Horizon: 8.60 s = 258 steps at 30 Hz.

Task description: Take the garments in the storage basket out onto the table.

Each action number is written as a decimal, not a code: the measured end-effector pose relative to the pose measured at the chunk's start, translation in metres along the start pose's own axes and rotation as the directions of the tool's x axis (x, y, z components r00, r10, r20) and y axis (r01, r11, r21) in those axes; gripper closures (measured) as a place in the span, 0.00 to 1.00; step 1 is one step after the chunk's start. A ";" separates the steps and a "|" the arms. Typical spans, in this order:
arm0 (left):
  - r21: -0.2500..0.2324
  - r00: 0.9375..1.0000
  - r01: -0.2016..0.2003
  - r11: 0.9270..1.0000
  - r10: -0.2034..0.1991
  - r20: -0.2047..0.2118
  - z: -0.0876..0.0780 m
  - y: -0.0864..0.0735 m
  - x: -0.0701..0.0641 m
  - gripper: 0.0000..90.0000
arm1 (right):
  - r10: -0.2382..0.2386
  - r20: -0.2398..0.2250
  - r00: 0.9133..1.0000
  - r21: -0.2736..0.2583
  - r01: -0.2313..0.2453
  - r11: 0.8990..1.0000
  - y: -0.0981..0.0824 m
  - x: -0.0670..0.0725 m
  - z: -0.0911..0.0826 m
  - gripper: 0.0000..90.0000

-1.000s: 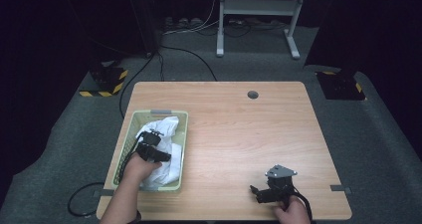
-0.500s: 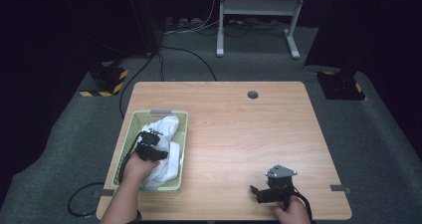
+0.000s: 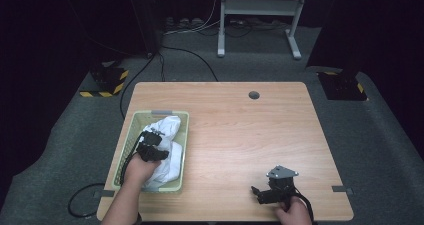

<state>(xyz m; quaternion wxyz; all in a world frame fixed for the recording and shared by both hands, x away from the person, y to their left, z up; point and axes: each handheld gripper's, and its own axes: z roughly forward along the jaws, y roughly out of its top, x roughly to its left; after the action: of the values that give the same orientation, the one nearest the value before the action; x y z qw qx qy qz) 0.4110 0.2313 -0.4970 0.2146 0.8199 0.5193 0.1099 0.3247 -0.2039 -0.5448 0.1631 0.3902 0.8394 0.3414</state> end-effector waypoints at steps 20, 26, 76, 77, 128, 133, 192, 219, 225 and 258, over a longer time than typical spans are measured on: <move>-0.207 0.999 -0.043 0.977 0.041 -0.014 -0.036 -0.007 -0.013 0.72 | 0.000 0.000 1.000 0.000 0.000 1.000 0.000 0.000 0.000 0.00; -0.269 0.998 -0.061 0.961 0.055 -0.031 -0.045 -0.013 -0.016 0.72 | -0.001 0.000 1.000 0.000 0.001 1.000 0.000 0.000 0.000 0.00; -0.665 0.986 -0.131 0.735 0.029 -0.163 -0.118 -0.028 -0.039 0.71 | -0.001 0.000 1.000 0.000 0.001 1.000 0.000 0.000 0.000 0.00; -0.673 0.986 -0.134 0.727 0.028 -0.167 -0.120 -0.029 -0.041 0.71 | -0.001 0.000 1.000 0.000 0.001 1.000 0.000 0.000 0.000 0.00; -0.753 0.986 -0.163 0.637 0.120 -0.112 -0.123 0.006 -0.109 0.71 | -0.001 0.000 1.000 0.001 0.001 1.000 0.000 0.000 0.000 0.00; -0.764 0.986 -0.160 0.625 0.137 -0.095 -0.121 0.012 -0.120 0.71 | -0.006 -0.005 1.000 0.001 0.006 1.000 0.000 0.000 0.000 0.00; -0.763 0.979 -0.160 0.626 0.199 -0.041 -0.095 0.065 -0.205 0.70 | -0.007 -0.006 1.000 0.002 0.007 1.000 0.000 0.000 0.000 0.00; -0.702 0.981 -0.146 0.697 0.196 -0.009 -0.051 0.065 -0.215 0.70 | -0.008 -0.007 1.000 0.003 0.008 1.000 0.000 0.000 0.000 0.00; -0.686 0.982 -0.143 0.713 0.191 -0.007 -0.041 0.065 -0.215 0.70 | -0.007 -0.006 1.000 0.002 0.007 1.000 0.000 0.000 0.000 0.00; -0.567 0.982 -0.157 0.809 0.187 -0.005 0.020 0.056 -0.221 0.70 | -0.007 -0.006 1.000 0.002 0.007 1.000 0.000 0.000 0.000 0.00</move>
<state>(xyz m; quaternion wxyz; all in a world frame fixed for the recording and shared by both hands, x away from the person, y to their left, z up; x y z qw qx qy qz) 0.3673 0.0072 -0.4796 0.4498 0.7656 0.3816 0.2567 0.3248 -0.2034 -0.5447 0.1613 0.3865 0.8415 0.3414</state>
